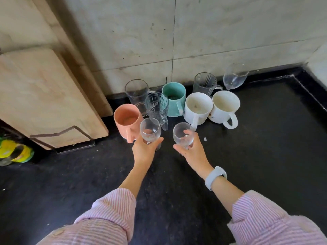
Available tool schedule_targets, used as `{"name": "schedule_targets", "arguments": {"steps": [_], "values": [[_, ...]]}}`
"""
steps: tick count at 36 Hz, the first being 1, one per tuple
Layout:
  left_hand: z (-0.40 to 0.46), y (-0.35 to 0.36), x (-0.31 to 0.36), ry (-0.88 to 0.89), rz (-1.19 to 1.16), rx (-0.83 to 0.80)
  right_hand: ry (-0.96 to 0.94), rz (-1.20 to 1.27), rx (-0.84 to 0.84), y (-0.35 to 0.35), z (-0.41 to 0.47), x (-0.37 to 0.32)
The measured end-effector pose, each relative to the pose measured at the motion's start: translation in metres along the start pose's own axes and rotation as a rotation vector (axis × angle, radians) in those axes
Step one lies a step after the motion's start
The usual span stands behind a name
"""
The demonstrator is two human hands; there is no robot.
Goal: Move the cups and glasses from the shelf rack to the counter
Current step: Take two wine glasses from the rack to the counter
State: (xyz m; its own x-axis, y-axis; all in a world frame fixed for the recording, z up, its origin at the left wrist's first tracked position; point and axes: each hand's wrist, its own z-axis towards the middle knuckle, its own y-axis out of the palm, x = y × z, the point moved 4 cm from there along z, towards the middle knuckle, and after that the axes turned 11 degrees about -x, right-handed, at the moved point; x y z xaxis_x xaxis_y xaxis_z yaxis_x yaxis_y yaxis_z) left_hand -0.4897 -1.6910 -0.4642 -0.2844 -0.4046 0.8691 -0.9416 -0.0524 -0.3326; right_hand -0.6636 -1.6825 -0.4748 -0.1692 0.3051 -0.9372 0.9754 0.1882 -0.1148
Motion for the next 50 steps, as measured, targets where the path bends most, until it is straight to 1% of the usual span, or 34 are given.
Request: {"name": "schedule_targets", "arguments": {"steps": [6, 12, 16, 20, 22, 24, 27, 29, 31, 33, 38, 43, 46, 50], "values": [[0.016, 0.007, 0.001, 0.036, -0.027, 0.063, -0.042, 0.091, 0.019, 0.003, 0.025, -0.003], [0.025, 0.011, 0.006, 0.078, -0.038, 0.084, -0.088, 0.073, 0.048, 0.000, 0.043, -0.006], [0.026, 0.013, 0.005, 0.077, -0.022, 0.082, -0.068, 0.067, 0.029, 0.000, 0.046, -0.002], [0.025, 0.013, -0.003, 0.071, -0.007, 0.059, 0.001, 0.082, 0.010, 0.003, 0.039, 0.004], [0.022, 0.013, -0.008, 0.042, 0.008, 0.045, 0.024, 0.003, 0.011, 0.005, 0.032, 0.006], [0.017, 0.012, -0.011, 0.078, 0.112, 0.043, 0.029, -0.140, 0.027, 0.007, 0.022, 0.007], [0.007, 0.013, -0.019, 0.166, 0.386, -0.002, 0.004, -0.400, 0.038, 0.012, 0.008, 0.010], [0.001, 0.016, -0.025, 0.215, 0.556, -0.071, -0.029, -0.700, -0.028, 0.017, 0.005, 0.015], [-0.005, 0.021, -0.031, 0.221, 0.744, -0.139, 0.009, -0.954, -0.112, 0.020, 0.005, 0.024], [-0.007, 0.025, -0.038, 0.192, 0.891, -0.195, 0.054, -1.074, -0.142, 0.020, 0.006, 0.028], [-0.006, 0.028, -0.050, 0.110, 1.096, -0.312, 0.080, -1.181, -0.185, 0.021, 0.014, 0.025], [-0.006, 0.022, -0.046, 0.064, 1.120, -0.386, 0.139, -1.187, -0.223, 0.019, 0.009, 0.020], [-0.016, 0.011, -0.042, 0.043, 1.069, -0.359, 0.157, -1.160, -0.224, 0.025, -0.003, 0.015], [-0.042, -0.014, -0.043, 0.034, 0.986, -0.283, 0.110, -1.103, -0.245, 0.050, -0.026, 0.007]]}}
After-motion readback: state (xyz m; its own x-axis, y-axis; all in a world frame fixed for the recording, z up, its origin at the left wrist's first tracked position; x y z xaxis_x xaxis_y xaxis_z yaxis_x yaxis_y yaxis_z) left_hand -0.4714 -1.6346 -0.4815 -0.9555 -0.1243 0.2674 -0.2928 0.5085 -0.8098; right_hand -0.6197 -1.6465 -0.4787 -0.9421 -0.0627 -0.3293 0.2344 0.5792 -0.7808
